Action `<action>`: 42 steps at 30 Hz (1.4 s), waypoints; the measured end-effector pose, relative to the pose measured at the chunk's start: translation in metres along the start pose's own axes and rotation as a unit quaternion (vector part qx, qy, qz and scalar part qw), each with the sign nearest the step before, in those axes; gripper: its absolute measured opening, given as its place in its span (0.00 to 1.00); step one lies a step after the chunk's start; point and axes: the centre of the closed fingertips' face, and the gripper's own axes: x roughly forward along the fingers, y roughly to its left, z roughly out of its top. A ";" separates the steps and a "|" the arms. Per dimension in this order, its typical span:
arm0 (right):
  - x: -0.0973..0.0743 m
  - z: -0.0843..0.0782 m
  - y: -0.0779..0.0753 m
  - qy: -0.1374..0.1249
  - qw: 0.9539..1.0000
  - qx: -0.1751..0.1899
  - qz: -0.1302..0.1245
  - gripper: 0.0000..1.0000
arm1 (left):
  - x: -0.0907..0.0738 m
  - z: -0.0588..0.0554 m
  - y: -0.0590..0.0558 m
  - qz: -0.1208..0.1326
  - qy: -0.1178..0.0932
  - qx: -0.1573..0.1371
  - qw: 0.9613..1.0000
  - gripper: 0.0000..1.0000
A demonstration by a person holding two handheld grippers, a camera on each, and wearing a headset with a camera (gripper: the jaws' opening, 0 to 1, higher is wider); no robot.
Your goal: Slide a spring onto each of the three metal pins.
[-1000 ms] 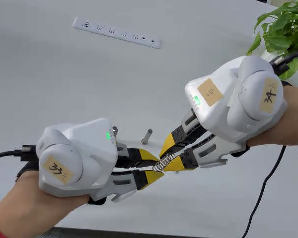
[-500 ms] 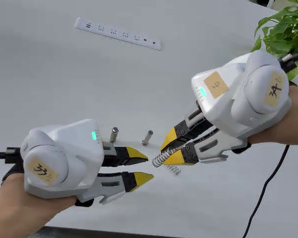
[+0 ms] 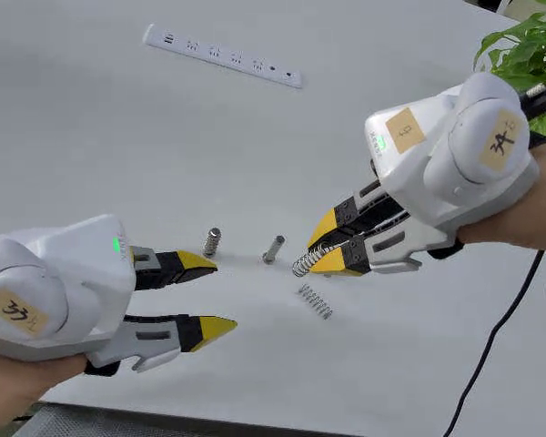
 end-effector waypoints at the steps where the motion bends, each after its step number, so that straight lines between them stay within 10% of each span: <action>1: 0.000 -0.001 -0.004 0.001 1.000 0.005 -0.004 0.07 | -0.002 -0.001 0.003 0.003 -0.001 -0.001 1.000 0.39; 18: 0.011 -0.019 -0.044 0.025 0.998 0.039 -0.035 0.07 | -0.012 -0.011 0.020 0.001 -0.008 -0.008 1.000 0.78; 42: 0.047 -0.029 -0.066 0.051 0.997 0.055 -0.020 0.07 | -0.012 -0.015 0.033 0.000 -0.023 -0.028 0.999 0.88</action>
